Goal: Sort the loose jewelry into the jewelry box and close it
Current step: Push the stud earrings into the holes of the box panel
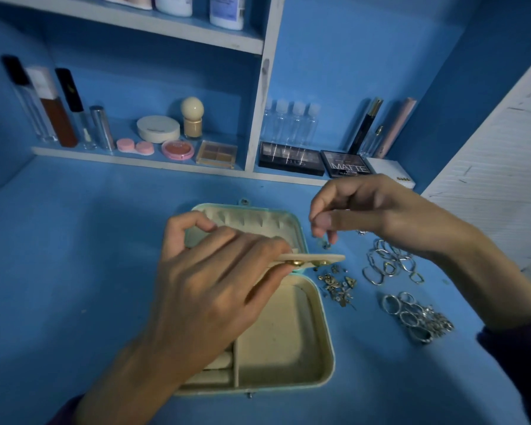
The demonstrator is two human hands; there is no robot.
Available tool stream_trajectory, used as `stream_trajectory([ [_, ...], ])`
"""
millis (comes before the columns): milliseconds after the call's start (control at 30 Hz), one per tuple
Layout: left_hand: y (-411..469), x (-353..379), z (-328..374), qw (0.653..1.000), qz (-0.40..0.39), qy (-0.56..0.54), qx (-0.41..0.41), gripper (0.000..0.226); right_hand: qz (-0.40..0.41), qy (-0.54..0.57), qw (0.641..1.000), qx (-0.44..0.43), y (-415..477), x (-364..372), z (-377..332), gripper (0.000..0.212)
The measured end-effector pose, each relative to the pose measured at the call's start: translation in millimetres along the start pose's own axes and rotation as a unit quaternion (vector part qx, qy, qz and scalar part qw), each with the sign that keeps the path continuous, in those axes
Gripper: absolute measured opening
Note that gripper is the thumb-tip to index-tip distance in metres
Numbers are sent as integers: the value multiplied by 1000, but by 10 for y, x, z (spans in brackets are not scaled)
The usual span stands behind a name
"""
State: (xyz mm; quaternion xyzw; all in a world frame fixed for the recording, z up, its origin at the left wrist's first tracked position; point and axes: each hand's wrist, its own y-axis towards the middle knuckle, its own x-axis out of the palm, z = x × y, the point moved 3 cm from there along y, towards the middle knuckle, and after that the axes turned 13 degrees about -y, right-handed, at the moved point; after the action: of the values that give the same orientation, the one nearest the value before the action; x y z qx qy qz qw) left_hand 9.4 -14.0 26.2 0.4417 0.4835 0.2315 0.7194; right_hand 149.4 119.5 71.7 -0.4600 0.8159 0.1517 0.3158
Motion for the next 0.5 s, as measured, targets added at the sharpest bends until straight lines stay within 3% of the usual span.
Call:
stream_trajectory([
  [167,-89,-35,23,1000,15,1,21,14,-94,-32,995,-5,7,167,-92,5],
  [500,-145,-35,12,999,24,-11,31,17,-141,-56,988,1,65,211,-126,8],
])
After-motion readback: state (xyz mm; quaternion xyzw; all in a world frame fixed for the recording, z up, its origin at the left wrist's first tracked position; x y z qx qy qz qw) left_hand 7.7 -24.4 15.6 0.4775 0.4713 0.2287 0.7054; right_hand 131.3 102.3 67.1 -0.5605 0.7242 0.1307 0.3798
